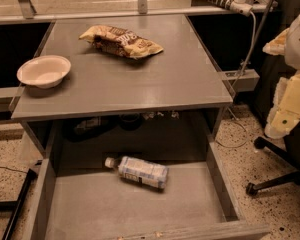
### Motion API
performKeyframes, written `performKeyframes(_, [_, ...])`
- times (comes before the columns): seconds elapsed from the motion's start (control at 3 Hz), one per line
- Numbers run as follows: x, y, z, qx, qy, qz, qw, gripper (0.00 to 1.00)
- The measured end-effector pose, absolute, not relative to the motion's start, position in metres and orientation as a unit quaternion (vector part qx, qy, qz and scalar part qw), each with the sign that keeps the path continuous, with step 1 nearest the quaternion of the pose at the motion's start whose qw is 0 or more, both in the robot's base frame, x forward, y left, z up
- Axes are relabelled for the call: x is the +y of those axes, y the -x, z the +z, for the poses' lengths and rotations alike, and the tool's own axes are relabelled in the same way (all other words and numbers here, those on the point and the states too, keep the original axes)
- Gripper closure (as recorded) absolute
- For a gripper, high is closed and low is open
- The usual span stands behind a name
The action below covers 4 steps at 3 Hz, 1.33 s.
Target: Pick blue plastic bottle from top drawer and place on counter
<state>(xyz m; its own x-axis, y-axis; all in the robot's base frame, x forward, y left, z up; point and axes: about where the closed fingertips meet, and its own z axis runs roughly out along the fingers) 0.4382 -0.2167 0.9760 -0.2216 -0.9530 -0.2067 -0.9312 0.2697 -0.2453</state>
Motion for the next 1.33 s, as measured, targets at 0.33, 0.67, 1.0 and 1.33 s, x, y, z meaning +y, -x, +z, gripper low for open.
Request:
performKeyframes(0.33, [-0.216,-0.441,0.971,0.781,0.602,-0.035,0.161,0.0])
performKeyframes(0.67, [-0.207,-0.432,0.947,0.774,0.608,-0.024,0.175,0.0])
performKeyframes(1.0, [-0.194,-0.422,0.894,0.768,0.611,-0.002,0.191,0.0])
performKeyframes(1.33, [-0.172,-0.416,0.844,0.755,0.617,0.028,0.221,0.0])
